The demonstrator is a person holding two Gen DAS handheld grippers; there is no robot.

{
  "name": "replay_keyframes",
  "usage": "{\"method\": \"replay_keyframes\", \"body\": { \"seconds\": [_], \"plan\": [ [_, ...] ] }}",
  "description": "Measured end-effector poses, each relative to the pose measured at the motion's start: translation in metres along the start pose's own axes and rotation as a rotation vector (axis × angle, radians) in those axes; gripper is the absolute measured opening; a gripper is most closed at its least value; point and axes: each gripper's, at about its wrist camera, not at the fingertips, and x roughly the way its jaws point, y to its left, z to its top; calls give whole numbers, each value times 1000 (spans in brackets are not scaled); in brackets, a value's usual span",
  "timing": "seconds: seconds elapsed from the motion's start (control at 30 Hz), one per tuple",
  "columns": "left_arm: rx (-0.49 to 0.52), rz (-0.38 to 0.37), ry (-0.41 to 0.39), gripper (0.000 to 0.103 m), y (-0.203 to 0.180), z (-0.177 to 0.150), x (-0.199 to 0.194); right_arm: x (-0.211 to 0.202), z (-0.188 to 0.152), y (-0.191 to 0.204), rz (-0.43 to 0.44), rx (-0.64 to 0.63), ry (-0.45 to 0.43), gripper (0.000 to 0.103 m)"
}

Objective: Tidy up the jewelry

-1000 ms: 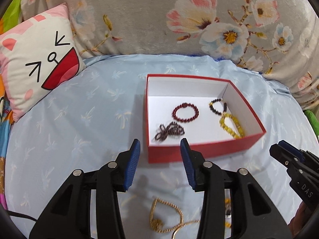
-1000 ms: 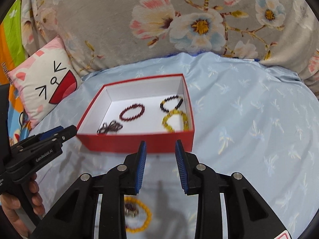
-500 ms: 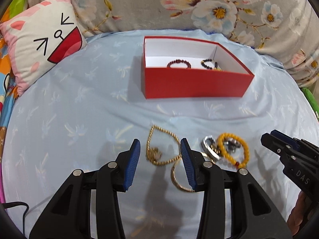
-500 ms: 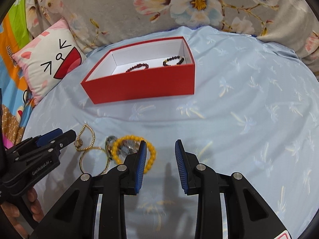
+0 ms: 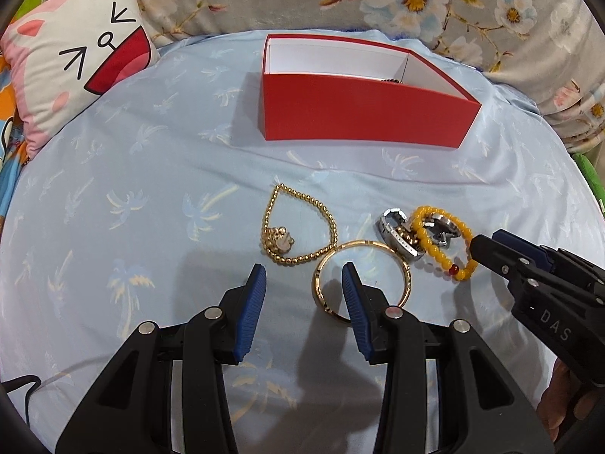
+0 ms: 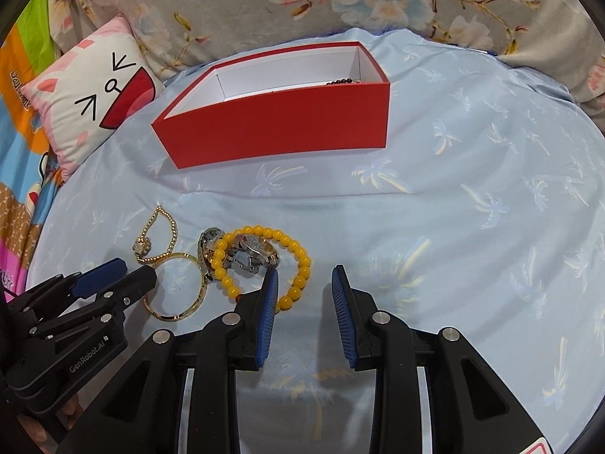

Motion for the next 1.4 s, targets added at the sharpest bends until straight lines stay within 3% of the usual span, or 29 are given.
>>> {"method": "replay_keyframes", "body": {
  "seconds": [0.23, 0.47, 0.6, 0.77, 0.87, 0.93, 1.1, 1.33, 1.4],
  "plan": [
    [23, 22, -22, 42, -4, -2, 3, 10, 0, 3, -27, -27, 6, 25],
    [56, 56, -60, 41, -10, -6, 4, 12, 1, 2, -65, -48, -9, 9],
    [45, 40, -62, 24, -7, -5, 3, 11, 1, -1, -47, -27, -3, 7],
    [19, -2, -55, 22, -1, -4, 2, 9, -1, -4, -39, -13, 0, 7],
    [8, -29, -41, 30, -1, -5, -1, 8, -1, -7, -28, 4, 3, 7],
    [13, -32, -49, 53, -6, -6, -3, 7, -2, -10, -13, 27, 7, 7],
    [64, -35, -63, 72, -27, -7, -6, 3, -2, -19, -9, 61, 14, 7],
    [107, 21, -36, 74, -40, -10, 6, 0, -3, -22, -4, 72, 13, 7],
    [100, 22, -42, 67, -38, -9, 5, 0, -3, -23, -2, 76, 12, 7]
  ]
}}
